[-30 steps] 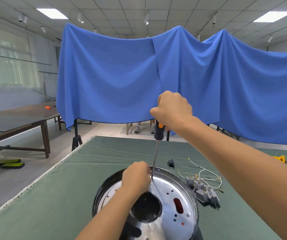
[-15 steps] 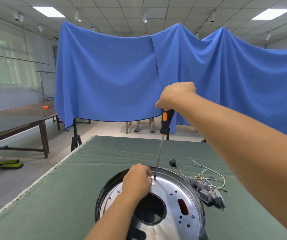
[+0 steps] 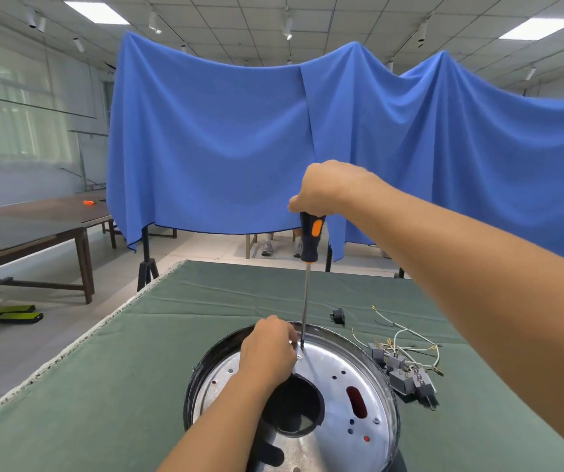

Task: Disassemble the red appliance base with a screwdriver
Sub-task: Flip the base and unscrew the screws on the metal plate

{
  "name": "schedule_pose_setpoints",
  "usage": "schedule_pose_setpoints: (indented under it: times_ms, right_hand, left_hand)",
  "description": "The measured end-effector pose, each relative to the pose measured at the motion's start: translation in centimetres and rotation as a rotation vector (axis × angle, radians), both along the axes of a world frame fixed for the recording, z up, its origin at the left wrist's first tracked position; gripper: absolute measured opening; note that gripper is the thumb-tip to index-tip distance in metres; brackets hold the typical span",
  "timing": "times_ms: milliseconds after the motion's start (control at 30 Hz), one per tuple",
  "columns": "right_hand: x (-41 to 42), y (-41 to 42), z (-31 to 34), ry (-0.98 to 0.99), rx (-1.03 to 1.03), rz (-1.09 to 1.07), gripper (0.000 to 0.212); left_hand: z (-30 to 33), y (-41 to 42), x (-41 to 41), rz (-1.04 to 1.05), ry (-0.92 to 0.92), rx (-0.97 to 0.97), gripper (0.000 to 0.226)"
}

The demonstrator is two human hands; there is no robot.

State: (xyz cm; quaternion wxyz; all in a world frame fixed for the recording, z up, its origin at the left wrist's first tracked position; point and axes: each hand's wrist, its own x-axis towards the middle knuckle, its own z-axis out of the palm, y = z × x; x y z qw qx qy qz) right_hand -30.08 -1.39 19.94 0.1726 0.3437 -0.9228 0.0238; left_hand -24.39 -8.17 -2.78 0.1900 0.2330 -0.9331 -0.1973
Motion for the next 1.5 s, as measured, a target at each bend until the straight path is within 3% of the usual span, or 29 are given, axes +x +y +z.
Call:
schedule_pose_setpoints:
  times_ms: [167,233,300,367,433,600,667,733,800,867,967,1067,1133,1267,1333,1467,1500]
  right_hand:
    - [1.4,0.1,2.2,-0.385,0.128,0.144,0.013]
    - [1.6,0.3,1.9,-0.459,0.105,0.160,0.015]
    - [1.9,0.4,1.3,-0.305,0.115,0.100,0.027]
    - [2.2,0.4,0.8,0.027,0.197,-0.015,0.040]
    - [2.3,-0.1,0.5,0.147,0.229,-0.009,0.034]
    - [2.9,-0.1,2.3,-0.284,0.200,0.135,0.013]
    - [3.0,0.2,2.1,-0.390,0.162,0.167,0.018]
    - [2.9,0.2,1.4,-0.353,0.125,0.133,0.021]
    - [2.5,0.3,0.8,-0.141,0.082,0.039,0.040]
    - [2.4,0.2,0.6,-0.029,0.078,0.003,0.039]
    - [2.8,0.1,1.6,-0.156,0.244,0.034,0.024]
    - [3.4,0.5,2.9,-0.320,0.264,0.092,0.011]
    - [3.7,0.6,2.8,-0.313,0.246,0.090,0.011]
    - [3.1,0.9,1.2,-0.118,0.196,0.001,0.039]
    - [2.9,0.8,0.9,-0.045,0.192,-0.010,0.034]
    - [3.6,0.5,2.0,-0.222,0.239,0.068,0.009]
    - [3.8,0.5,2.2,-0.269,0.240,0.089,0.016]
  left_hand:
    - [-0.2,-0.1,-0.1,-0.007,-0.002,-0.011,0.031]
    - [-0.2,-0.2,-0.1,-0.005,0.007,-0.014,0.031]
    - [-0.2,-0.2,-0.2,-0.003,0.005,-0.009,0.031]
    - [-0.1,0.0,-0.1,0.002,-0.001,-0.013,0.029]
    - [-0.1,0.0,0.0,0.001,-0.003,-0.018,0.028]
    - [-0.1,0.0,0.0,-0.001,0.001,-0.017,0.031]
    - [-0.1,-0.1,0.0,0.000,-0.002,-0.023,0.030]
    - [0.0,-0.1,0.0,0.002,-0.009,-0.021,0.031]
    - [0.0,0.0,0.0,-0.001,-0.014,-0.015,0.031]
    - [0.0,0.1,0.1,0.001,-0.013,-0.016,0.030]
    - [0.1,0.1,0.1,-0.004,-0.012,-0.012,0.031]
    - [0.0,0.0,0.1,-0.006,-0.010,-0.008,0.031]
    - [0.0,0.0,0.2,-0.007,-0.005,-0.013,0.029]
    - [0.0,0.0,0.2,-0.008,-0.003,-0.010,0.028]
    - [-0.1,0.0,0.2,-0.008,0.003,-0.010,0.027]
    - [-0.2,0.0,0.1,-0.007,0.011,-0.006,0.026]
    - [-0.1,-0.1,0.1,-0.008,0.014,-0.009,0.026]
